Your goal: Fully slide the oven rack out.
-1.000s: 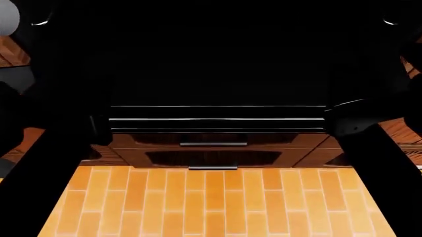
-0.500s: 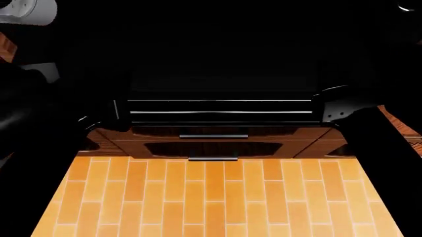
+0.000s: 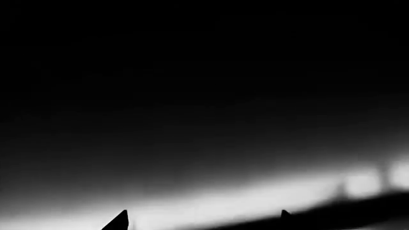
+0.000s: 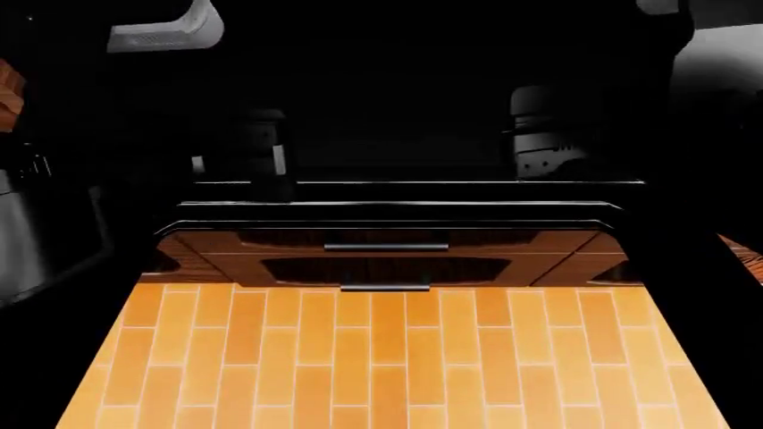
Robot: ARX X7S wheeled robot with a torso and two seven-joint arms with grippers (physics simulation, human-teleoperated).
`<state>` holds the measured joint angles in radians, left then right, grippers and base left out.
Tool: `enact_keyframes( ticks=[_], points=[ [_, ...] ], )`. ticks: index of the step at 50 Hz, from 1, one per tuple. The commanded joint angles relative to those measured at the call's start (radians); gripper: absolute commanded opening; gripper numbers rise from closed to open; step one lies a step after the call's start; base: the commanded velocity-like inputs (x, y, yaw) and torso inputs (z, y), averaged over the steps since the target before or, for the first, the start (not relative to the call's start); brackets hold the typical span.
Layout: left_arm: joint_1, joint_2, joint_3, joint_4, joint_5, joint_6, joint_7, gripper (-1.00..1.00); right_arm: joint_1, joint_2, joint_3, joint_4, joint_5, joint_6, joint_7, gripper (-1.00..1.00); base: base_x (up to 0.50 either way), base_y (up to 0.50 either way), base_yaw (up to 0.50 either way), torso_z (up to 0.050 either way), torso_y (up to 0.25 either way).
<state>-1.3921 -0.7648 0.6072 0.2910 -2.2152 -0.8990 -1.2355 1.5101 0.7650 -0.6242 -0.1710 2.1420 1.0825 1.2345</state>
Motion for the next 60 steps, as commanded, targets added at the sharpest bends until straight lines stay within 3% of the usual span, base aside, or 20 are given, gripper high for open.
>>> enact_keyframes(
  ticks=[1,27,60],
  points=[
    [0.031,0.04,0.047,-0.108,0.056,-0.02,0.055,1.0,-0.009,-0.06,-0.044,0.11,-0.038,-0.01,-0.021,1.0,0.0,0.0,0.0,0.0,0.0],
    [0.026,0.126,0.11,-0.316,0.293,-0.052,0.258,1.0,-0.048,-0.134,-0.106,0.269,-0.262,-0.004,-0.22,1.0,0.0,0.0,0.0,-0.001,-0.005],
    [0.09,0.11,0.155,-0.343,0.336,-0.057,0.293,1.0,-0.124,-0.162,-0.152,0.33,-0.336,-0.033,-0.298,1.0,0.01,0.0,0.0,-0.005,-0.016]
  ],
)
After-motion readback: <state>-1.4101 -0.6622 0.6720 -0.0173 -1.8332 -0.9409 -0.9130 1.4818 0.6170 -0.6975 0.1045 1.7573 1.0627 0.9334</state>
